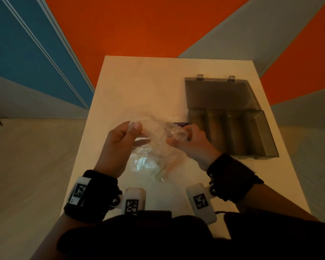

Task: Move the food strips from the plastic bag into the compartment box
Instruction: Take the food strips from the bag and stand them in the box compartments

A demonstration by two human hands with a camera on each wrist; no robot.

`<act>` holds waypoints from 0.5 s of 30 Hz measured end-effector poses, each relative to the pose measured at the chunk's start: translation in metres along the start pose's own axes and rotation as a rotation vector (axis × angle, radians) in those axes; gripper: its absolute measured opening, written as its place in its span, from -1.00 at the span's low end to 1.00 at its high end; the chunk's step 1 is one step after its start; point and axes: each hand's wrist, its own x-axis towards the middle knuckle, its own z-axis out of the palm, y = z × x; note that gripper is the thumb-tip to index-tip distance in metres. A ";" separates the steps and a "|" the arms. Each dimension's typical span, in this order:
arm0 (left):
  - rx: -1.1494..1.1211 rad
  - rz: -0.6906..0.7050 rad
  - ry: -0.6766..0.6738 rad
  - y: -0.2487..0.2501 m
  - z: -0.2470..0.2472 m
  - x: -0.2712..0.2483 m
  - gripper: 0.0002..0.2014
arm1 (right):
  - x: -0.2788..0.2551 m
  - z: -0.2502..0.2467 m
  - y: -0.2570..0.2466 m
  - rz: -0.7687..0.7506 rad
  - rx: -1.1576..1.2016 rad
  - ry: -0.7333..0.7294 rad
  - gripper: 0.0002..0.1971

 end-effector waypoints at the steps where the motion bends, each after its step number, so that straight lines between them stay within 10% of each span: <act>1: -0.037 0.017 0.023 -0.001 0.004 0.000 -0.72 | 0.002 0.001 0.000 -0.037 0.011 -0.016 -0.36; 6: -0.074 0.039 0.118 -0.002 0.010 -0.003 -0.87 | 0.004 -0.008 -0.008 -0.066 0.300 0.067 -0.98; 15: -0.412 -0.377 0.060 -0.033 -0.006 -0.002 -0.75 | 0.014 -0.028 0.011 0.182 0.874 -0.298 -0.71</act>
